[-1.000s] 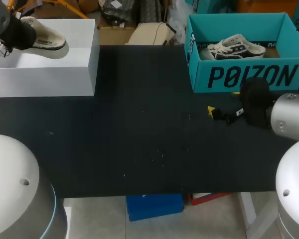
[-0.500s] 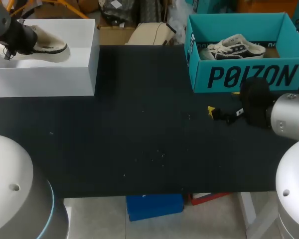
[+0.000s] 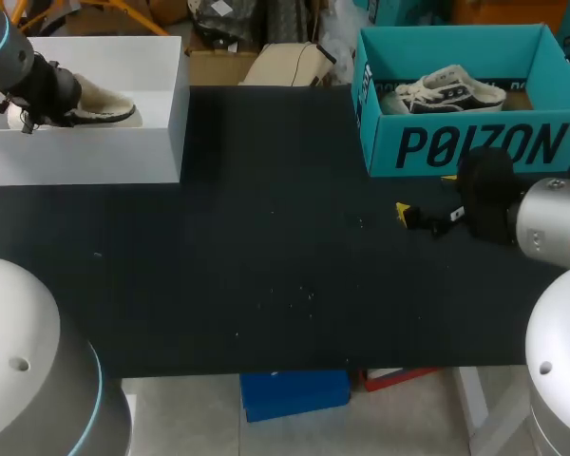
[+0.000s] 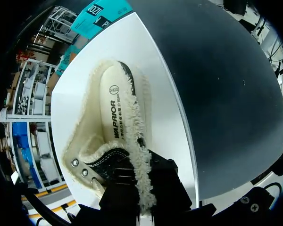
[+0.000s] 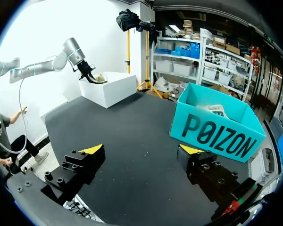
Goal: Take the shoe out of the shoebox, open the shoe tongue, remove and reinsert the insole, then place the shoe into the shoebox
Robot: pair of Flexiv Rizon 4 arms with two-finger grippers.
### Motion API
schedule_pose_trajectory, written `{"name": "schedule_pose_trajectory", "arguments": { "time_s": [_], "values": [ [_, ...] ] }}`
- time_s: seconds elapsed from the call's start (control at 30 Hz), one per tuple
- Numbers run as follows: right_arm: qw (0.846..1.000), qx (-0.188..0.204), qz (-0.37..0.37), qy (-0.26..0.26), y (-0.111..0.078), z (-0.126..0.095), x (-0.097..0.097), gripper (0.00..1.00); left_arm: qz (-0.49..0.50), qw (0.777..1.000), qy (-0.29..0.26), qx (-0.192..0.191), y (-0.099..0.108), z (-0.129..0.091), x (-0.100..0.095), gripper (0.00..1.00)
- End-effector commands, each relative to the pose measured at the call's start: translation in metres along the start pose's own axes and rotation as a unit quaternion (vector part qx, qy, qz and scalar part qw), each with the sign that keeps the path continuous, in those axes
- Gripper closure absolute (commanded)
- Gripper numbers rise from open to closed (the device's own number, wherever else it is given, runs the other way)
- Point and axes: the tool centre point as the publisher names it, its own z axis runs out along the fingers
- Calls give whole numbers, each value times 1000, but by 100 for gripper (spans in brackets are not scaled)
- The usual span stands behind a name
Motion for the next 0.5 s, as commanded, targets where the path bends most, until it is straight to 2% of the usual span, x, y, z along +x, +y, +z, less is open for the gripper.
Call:
{"name": "schedule_pose_trajectory", "arguments": {
  "time_s": [0.03, 0.07, 0.1, 0.17, 0.23, 0.27, 0.3, 0.5],
  "values": [
    [1000, 1, 0, 0, 0, 0, 0, 0, -2, 1000, 7, 2, 1, 4, -1, 100],
    [1000, 1, 0, 0, 0, 0, 0, 0, -2, 1000, 11, 6, 1, 6, 0, 100],
    [1000, 1, 0, 0, 0, 0, 0, 0, -3, 1000, 14, 9, 1, 7, 1, 90],
    [1000, 1, 0, 0, 0, 0, 0, 0, -3, 1000, 16, 13, 1, 9, 1, 48],
    [1000, 1, 0, 0, 0, 0, 0, 0, -3, 1000, 16, 12, 1, 9, 0, 24],
    [1000, 1, 0, 0, 0, 0, 0, 0, -3, 1000, 16, 12, 1, 6, -2, 5],
    [1000, 1, 0, 0, 0, 0, 0, 0, -2, 1000, 13, 11, 1, 4, -4, 0],
    [1000, 1, 0, 0, 0, 0, 0, 0, 10, 1000, -3, 0, -3, -14, -18, 0]
  ]
}}
